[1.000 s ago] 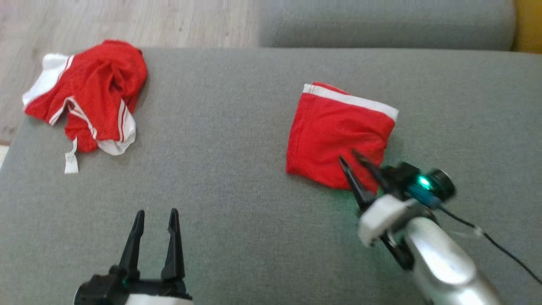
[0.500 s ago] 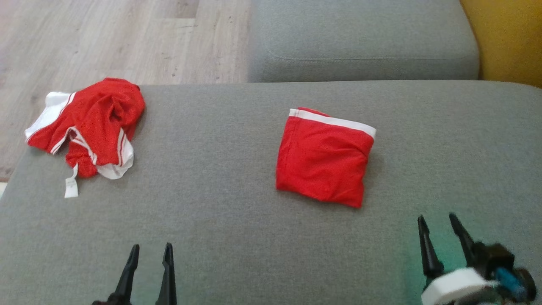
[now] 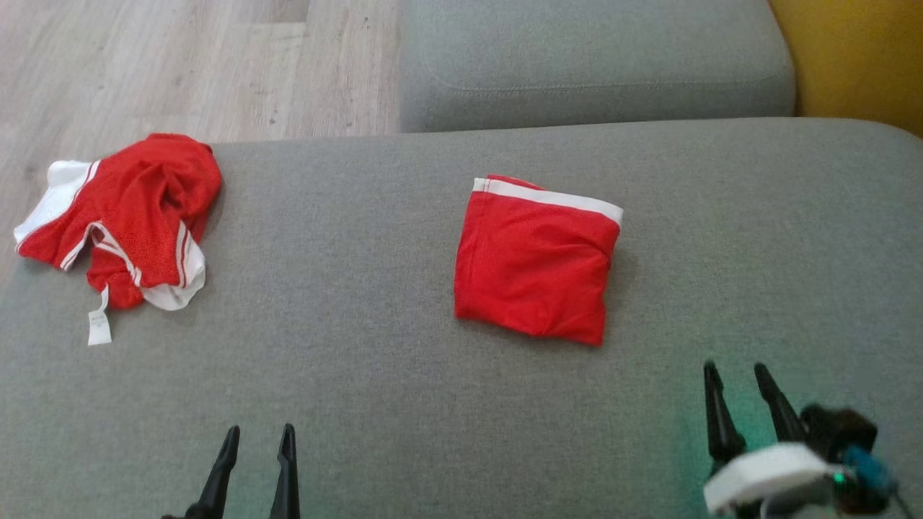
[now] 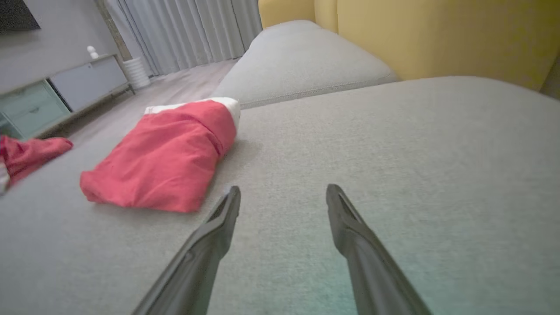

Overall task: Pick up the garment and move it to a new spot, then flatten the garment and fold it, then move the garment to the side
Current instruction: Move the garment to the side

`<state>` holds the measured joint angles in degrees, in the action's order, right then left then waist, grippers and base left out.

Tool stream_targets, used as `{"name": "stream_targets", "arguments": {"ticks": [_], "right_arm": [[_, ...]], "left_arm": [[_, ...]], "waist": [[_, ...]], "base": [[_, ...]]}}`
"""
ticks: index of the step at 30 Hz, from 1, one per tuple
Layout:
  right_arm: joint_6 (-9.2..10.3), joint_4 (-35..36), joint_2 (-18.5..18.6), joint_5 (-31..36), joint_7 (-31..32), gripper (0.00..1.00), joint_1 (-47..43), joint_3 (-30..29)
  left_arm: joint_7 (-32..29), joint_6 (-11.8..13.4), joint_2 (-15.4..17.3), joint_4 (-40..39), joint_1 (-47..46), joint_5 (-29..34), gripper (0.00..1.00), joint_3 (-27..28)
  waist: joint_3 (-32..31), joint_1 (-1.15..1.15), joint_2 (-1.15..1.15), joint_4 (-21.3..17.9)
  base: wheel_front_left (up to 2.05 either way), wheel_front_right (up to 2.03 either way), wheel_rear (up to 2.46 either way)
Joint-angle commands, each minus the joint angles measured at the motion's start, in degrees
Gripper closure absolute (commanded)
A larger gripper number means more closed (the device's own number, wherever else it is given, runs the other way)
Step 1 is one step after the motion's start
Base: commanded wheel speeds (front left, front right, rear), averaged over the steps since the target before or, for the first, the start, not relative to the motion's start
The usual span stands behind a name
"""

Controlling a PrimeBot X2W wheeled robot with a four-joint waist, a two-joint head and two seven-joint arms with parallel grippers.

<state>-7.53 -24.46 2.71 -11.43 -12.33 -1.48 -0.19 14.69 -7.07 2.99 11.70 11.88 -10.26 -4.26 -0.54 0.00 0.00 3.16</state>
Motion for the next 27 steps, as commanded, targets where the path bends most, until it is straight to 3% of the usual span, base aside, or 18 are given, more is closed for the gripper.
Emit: {"name": "stream_targets", "arguments": {"ticks": [1, 6, 11, 16, 22, 23, 24, 27], "right_arm": [[0.04, 2.3, 0.3, -2.2, 0.9, 0.00, 4.4, 1.9], [0.04, 5.7, 0.2, -13.9, 14.2, 0.00, 10.5, 3.9], [0.04, 4.9, 0.2, -20.0, 26.5, 0.00, 16.1, 4.8], [0.04, -2.6, 0.2, -23.1, 32.1, 0.00, 21.4, 4.2], [0.04, -14.1, 0.2, -30.5, 33.6, 0.00, 28.1, 6.5], [0.04, -15.5, 0.2, -31.4, 33.2, 0.24, 29.1, 6.8], [0.04, -17.0, 0.2, -31.6, 32.4, 1.00, 30.3, 6.6], [0.04, -19.8, 0.2, -30.1, 32.4, 1.00, 34.0, 6.2]], "left_arm": [[0.3, -0.1, -0.1, -1.5, -2.9, 0.1, 0.00, 1.8], [0.3, -0.1, -0.1, -2.0, -4.0, -0.5, 0.00, 1.0], [0.3, -0.2, -0.1, -1.9, -6.0, -0.8, 0.00, -0.5], [0.3, -0.2, -0.1, -1.3, -7.9, -1.4, 0.00, -1.8], [0.3, -0.2, -0.1, -0.9, -9.2, -2.0, 0.00, -3.0], [0.3, -0.2, -0.1, -0.9, -9.3, -2.1, 0.00, -3.2], [0.3, -0.1, -0.1, -0.9, -9.3, -2.1, 0.00, -3.3], [0.3, 0.2, -0.1, -1.1, -9.3, -2.5, 0.00, -3.3]], "waist": [[0.4, 0.00, 0.00, 0.2], [3.2, 0.00, 0.00, 1.3], [6.4, 0.00, 0.00, 3.3], [8.7, 0.00, 0.00, 5.9], [10.3, 0.00, 0.00, 7.9], [10.5, 0.00, 0.00, 7.9], [10.7, 0.00, 0.00, 7.7], [11.8, 0.00, 0.00, 6.0]], "base": [[0.00, 0.00, 0.00], [0.00, 0.00, 0.00], [0.00, 0.00, 0.00], [0.00, 0.00, 0.00], [0.00, 0.00, 0.00], [0.00, 0.00, 0.00], [0.00, 0.00, 0.00], [0.00, 0.00, 0.00]]}}
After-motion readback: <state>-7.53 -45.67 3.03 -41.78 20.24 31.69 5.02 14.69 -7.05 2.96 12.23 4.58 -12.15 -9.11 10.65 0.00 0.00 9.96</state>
